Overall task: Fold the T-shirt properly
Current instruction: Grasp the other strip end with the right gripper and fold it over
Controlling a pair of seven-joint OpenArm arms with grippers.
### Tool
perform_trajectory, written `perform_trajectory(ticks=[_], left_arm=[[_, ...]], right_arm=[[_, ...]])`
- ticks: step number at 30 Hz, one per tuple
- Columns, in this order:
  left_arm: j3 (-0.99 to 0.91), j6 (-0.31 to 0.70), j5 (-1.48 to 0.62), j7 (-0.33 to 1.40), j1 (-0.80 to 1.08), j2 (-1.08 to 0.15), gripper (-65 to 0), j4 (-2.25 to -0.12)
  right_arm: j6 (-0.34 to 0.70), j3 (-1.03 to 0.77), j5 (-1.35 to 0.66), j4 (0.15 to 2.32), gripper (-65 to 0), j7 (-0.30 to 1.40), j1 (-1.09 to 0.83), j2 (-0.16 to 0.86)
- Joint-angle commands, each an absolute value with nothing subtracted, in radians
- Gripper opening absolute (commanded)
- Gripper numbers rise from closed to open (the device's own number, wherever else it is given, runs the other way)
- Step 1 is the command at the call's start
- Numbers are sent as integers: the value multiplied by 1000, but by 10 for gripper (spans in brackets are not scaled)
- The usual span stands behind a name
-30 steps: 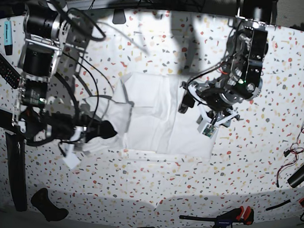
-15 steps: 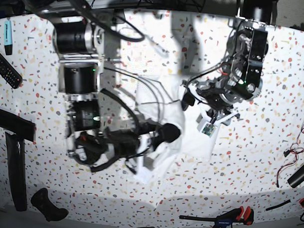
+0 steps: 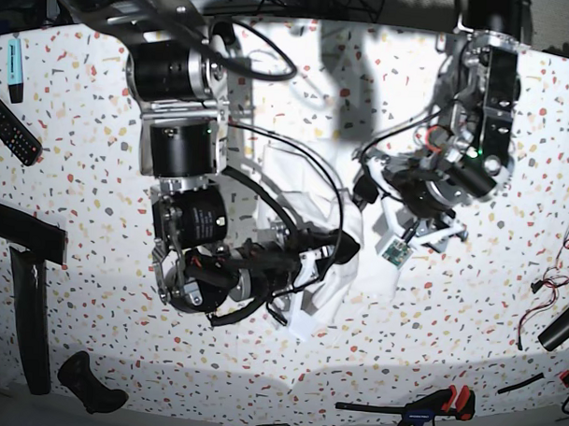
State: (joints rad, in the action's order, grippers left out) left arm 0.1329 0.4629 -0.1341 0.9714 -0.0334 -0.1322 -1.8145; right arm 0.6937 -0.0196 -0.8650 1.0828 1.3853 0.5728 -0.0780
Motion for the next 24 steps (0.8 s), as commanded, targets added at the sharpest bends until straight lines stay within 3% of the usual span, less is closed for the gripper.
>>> perform_trajectory(ticks=[1, 11, 20, 22, 24], left_arm=[[132, 458, -145, 972, -52, -145, -201, -1856], [132, 282, -8, 1040, -50, -285, -201, -1909], [132, 262, -4, 1058, -49, -316, -201, -1909], [132, 262, -4, 1057, -49, -316, -201, -1909], [132, 262, -4, 1056, -49, -316, -201, -1909]], right_arm=[[698, -19, -893, 1100, -650, 1363, 601, -89], [698, -19, -796, 1100, -650, 1333, 601, -145], [698, -5, -698, 1100, -643, 1293, 601, -157], [698, -5, -712, 1100, -507, 1293, 601, -157], [698, -5, -789, 1100, -418, 1293, 601, -157]])
